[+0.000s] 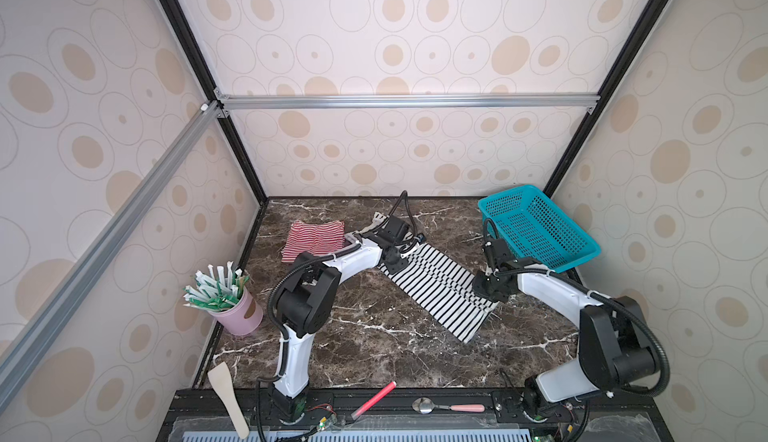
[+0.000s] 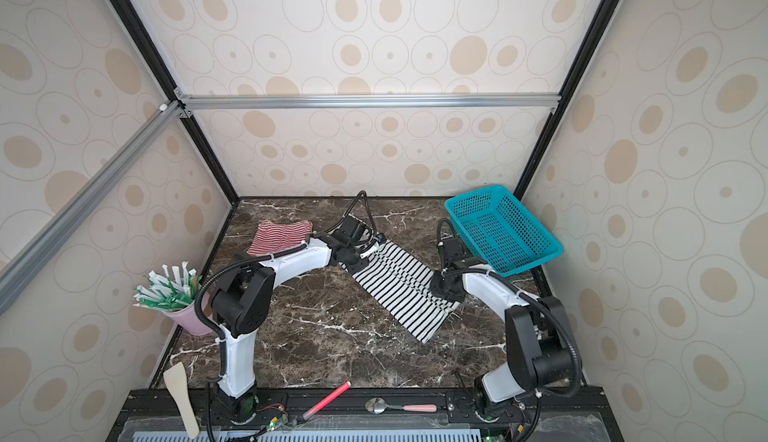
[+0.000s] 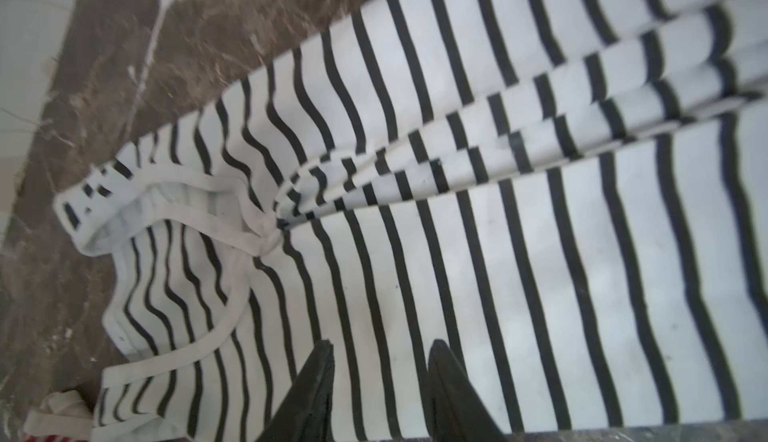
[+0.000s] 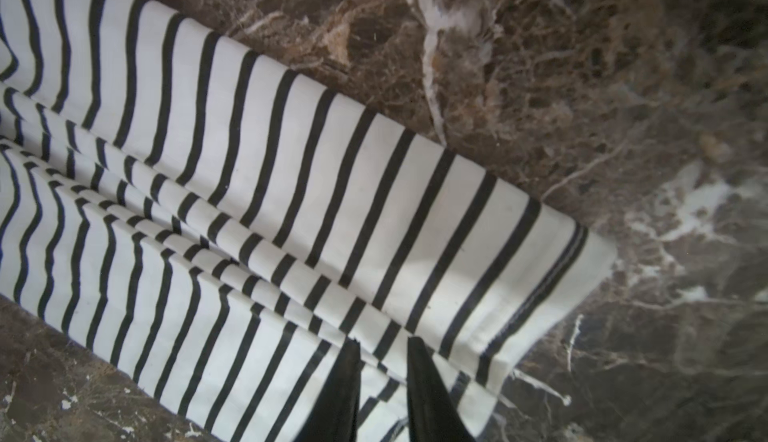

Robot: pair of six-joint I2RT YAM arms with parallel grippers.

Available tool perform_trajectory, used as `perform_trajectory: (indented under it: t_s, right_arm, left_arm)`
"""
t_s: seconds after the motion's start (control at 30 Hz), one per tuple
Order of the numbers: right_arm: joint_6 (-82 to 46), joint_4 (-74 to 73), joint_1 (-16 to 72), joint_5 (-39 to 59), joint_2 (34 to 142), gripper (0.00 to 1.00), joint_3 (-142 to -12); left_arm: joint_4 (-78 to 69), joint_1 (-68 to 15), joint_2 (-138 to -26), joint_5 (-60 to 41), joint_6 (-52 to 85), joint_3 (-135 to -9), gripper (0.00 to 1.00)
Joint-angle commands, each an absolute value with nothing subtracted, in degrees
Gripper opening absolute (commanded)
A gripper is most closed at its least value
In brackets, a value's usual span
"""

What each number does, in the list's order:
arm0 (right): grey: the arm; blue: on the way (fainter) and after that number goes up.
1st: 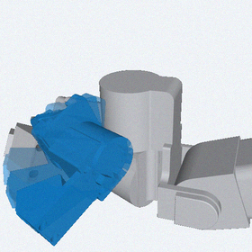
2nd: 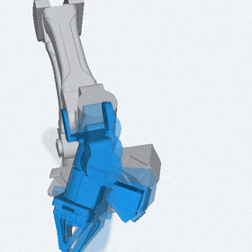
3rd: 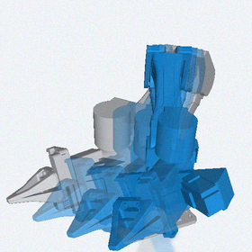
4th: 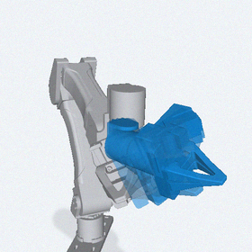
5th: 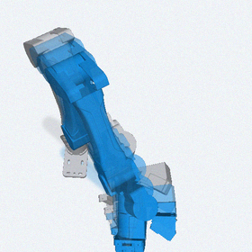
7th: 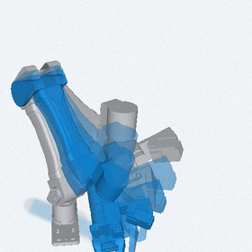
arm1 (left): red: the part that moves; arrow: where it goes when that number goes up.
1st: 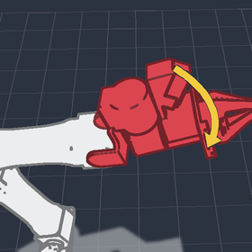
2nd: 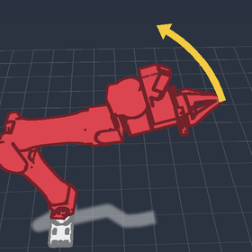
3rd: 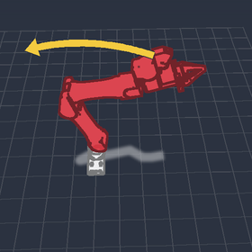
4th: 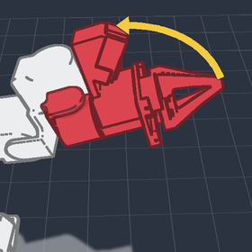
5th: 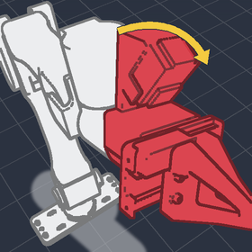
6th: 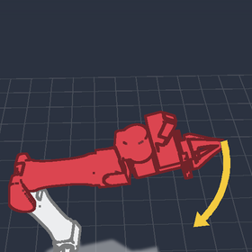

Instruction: Fold and stack the tank tops

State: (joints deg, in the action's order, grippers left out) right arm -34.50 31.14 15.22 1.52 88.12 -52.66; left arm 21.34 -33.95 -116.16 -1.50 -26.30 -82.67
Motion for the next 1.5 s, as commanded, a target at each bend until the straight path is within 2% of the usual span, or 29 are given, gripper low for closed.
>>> perform_trajectory:
  t_s: [0.0, 0.33, 0.8, 1.03, 1.17, 1.33, 1.47]
  right_arm:
    - [-32.9, 30.6, 14.4, 1.4, 91.2, 0.23, -54.9]
    - [-32.6, 27.0, 16.5, 2.2, 97.5, 0.23, -51.3]
    - [-41.8, 28.5, 36.8, -1.7, 92.8, 0.23, -45.5]
    - [-47.8, 25.6, 46.6, 1.5, 98.2, 0.23, -49.8]
    - [-49.2, 26.2, 50.0, 2.0, 99.9, 0.23, -52.6]
    - [-50.1, 27.1, 51.2, 2.1, 95.2, 0.24, -52.8]
    - [-49.6, 29.5, 51.2, -0.9, 88.0, 0.32, -51.4]
  left_arm:
    - [18.8, -33.8, -116.4, 0.6, -24.9, -81.6, 0.38]
    - [17.2, -33.8, -119.2, 6.4, -25.8, -80.5, 0.37]
    - [19.8, -29.2, -129.7, 12.4, -28.0, -92.8, 0.36]
    - [21.4, -28.2, -133.3, 13.5, -27.8, -98.7, 0.36]
    - [21.3, -28.1, -132.3, 14.2, -27.9, -98.2, 0.36]
    - [18.1, -28.0, -128.2, 15.6, -28.7, -93.9, 0.36]
    - [17.0, -28.0, -122.4, 12.4, -27.7, -90.3, 0.37]
